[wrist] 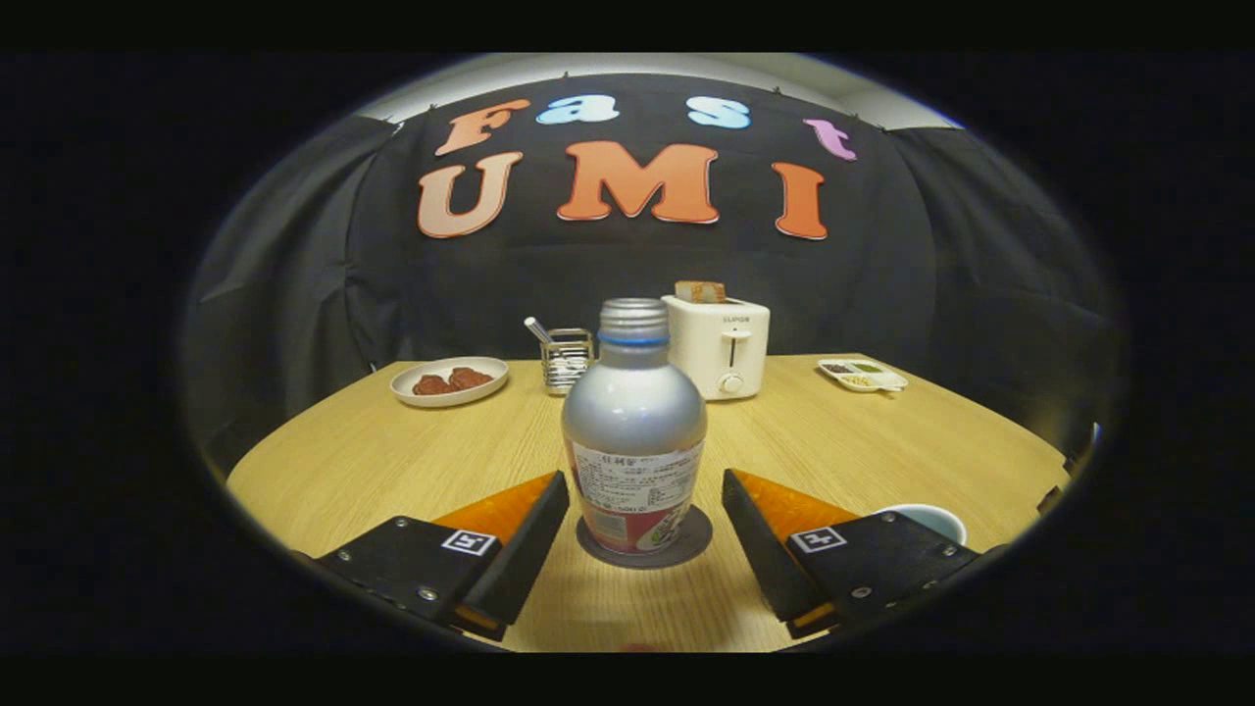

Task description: Take the bottle from table, then pour the juice into the cup, finally place the bottle on the coaster

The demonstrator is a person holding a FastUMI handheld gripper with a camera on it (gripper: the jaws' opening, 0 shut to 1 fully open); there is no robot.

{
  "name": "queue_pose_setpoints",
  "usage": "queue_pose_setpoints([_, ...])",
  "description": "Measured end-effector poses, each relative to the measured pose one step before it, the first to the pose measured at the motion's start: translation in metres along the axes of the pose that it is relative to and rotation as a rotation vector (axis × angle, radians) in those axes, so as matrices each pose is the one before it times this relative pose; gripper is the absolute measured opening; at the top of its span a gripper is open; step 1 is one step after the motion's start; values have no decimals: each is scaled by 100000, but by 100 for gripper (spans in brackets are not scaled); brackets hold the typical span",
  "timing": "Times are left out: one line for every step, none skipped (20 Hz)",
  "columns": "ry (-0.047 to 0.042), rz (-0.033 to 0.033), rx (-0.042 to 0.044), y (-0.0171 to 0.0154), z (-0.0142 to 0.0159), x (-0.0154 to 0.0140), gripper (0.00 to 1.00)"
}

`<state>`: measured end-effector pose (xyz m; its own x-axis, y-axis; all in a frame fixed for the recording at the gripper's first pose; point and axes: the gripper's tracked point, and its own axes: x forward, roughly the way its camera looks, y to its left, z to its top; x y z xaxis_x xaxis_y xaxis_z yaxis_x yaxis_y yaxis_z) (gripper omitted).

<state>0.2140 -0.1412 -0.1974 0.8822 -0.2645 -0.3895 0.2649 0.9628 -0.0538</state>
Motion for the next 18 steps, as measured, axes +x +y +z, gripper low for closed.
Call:
queue_pose_setpoints([-1891, 393, 736, -85, 721, -648, 93])
queue_pose_setpoints([-2153, 53, 852, -170, 869, -704, 93])
queue_pose_setpoints([-2403, 113, 888, -251, 939, -767, 93])
queue_pose_setpoints([-2259, 852, 1246, -69, 877, -772, 93])
queue_pose_setpoints([-2299, 2544, 1871, 313, 963, -808, 93])
queue_pose_setpoints([-2187, 2152, 1466, 405, 1070, -1008, 93])
queue_pose_setpoints([-2047, 1785, 600, 153, 1005, -869, 93])
queue_pose_setpoints([-2238, 798, -203, 133, 1118, -905, 94])
queue_pose_setpoints([-2519, 645, -1011, 76, 1245, -960, 93])
queue_pose_setpoints([-2169, 56, -1071, 9, 1314, -961, 93])
queue_pose_setpoints([-2289, -177, -1239, -34, 1280, -958, 93])
queue_pose_setpoints([-1823, -134, -536, 48, 1106, -813, 93])
queue_pose_setpoints([-1778, 578, -7, 235, 1156, -887, 93])
queue_pose_setpoints([-1513, 944, 521, 277, 962, -896, 93])
queue_pose_setpoints([-1203, 1292, 651, 394, 781, -765, 93])
queue_pose_setpoints([-1562, 798, 602, 314, 776, -849, 93])
queue_pose_setpoints([-1380, 483, 574, 208, 694, -744, 93])
queue_pose_setpoints([-1940, 418, 359, 418, 809, -744, 93])
